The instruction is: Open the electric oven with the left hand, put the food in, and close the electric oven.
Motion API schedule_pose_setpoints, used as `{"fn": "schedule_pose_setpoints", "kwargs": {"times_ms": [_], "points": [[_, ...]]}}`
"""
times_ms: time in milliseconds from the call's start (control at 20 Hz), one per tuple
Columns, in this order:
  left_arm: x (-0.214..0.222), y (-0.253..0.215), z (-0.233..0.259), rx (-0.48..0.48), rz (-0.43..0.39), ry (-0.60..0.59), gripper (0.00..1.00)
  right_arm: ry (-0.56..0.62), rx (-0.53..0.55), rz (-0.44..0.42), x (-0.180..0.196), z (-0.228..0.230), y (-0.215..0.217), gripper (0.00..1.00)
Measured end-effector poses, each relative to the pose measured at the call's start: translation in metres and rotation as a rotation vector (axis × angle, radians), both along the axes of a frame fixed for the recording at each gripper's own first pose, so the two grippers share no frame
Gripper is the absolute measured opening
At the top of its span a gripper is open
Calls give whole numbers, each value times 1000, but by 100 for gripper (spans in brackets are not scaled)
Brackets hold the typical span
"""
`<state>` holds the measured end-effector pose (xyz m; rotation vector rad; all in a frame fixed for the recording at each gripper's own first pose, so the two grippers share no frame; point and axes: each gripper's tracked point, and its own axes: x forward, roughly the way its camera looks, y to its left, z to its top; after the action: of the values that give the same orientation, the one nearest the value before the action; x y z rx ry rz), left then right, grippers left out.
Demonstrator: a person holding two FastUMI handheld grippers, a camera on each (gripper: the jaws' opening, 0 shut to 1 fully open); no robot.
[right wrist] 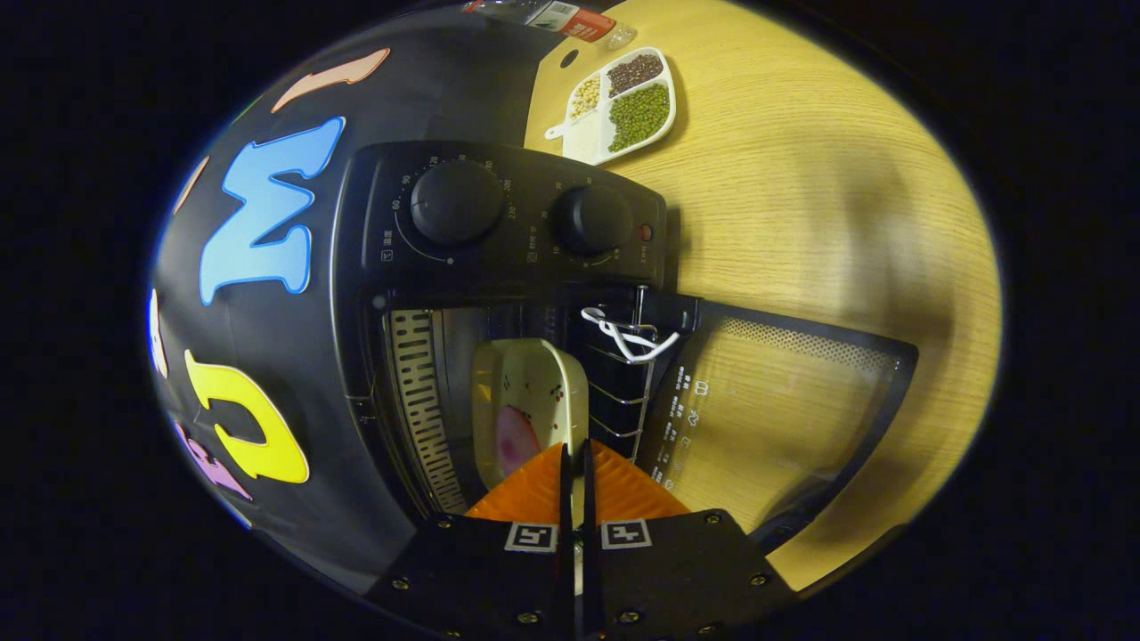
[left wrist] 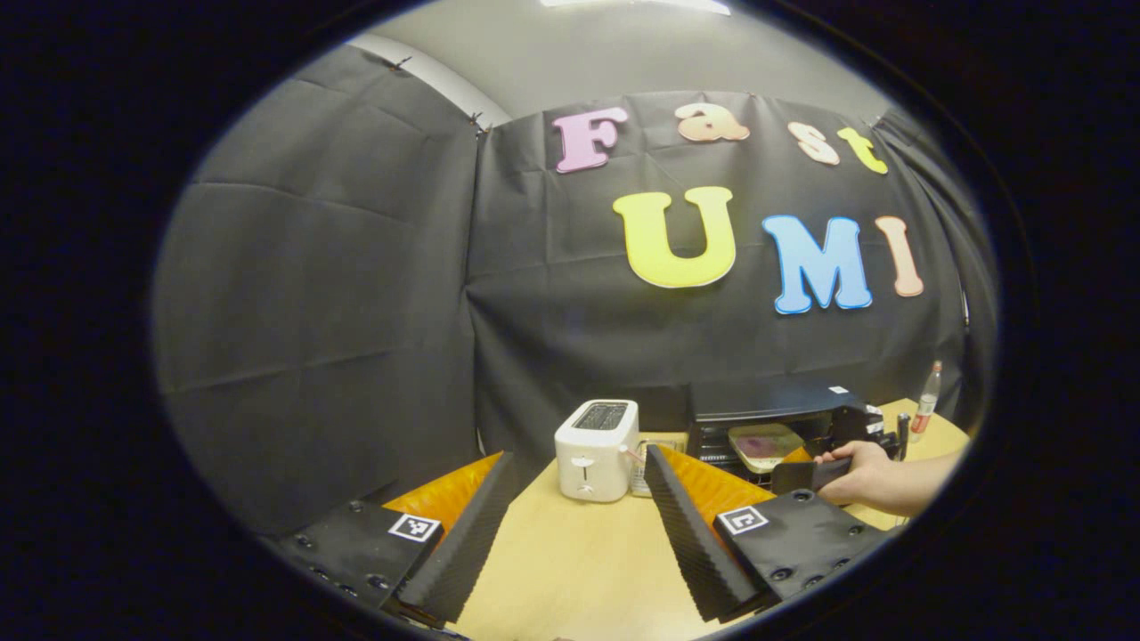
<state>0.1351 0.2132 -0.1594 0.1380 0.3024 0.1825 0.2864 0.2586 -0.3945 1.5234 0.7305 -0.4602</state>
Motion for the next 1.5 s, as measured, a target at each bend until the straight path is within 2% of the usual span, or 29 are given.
{"fn": "schedule_pose_setpoints", "kwargs": {"times_ms": [300,350,400,450,550,600,650,750,950,1000,1050,1100,1250,1400,1450,1500], "points": [[4,-6,-3,-1,-5,6,100,-20,29,29,3,1,9,9],[5,-8,-2,-1,-12,3,97,-37,42,42,0,8,11,10],[7,-12,-1,-2,-19,-1,97,-55,40,59,-1,15,12,14],[9,-17,-2,-6,-28,-4,97,-66,25,75,-5,19,11,24],[10,-25,-2,-23,-42,-7,100,-99,15,104,-10,30,9,32],[11,-30,-2,-32,-48,-11,98,-109,19,121,-13,33,11,56],[12,-35,-2,-41,-58,-17,100,-115,20,136,-18,38,10,81],[11,-46,1,-51,-76,-28,100,-126,7,174,-29,46,7,97],[4,-64,1,-73,-104,-33,97,-180,-78,318,-57,69,1,97],[3,-71,-1,-80,-110,-32,100,-196,-116,358,-65,74,-2,97],[1,-75,-1,-86,-114,-29,97,-216,-153,398,-73,82,-6,97],[0,-80,-3,-92,-120,-25,100,-243,-186,435,-81,90,-9,97],[-5,-99,-9,-106,-148,-11,98,-320,-304,539,-103,113,-23,97],[-8,-117,-16,-113,-178,6,100,-396,-446,614,-122,137,-48,97],[-7,-123,-20,-118,-188,13,97,-417,-493,631,-128,144,-56,97],[-7,-129,-24,-123,-196,20,100,-437,-538,645,-132,150,-65,97]]}}
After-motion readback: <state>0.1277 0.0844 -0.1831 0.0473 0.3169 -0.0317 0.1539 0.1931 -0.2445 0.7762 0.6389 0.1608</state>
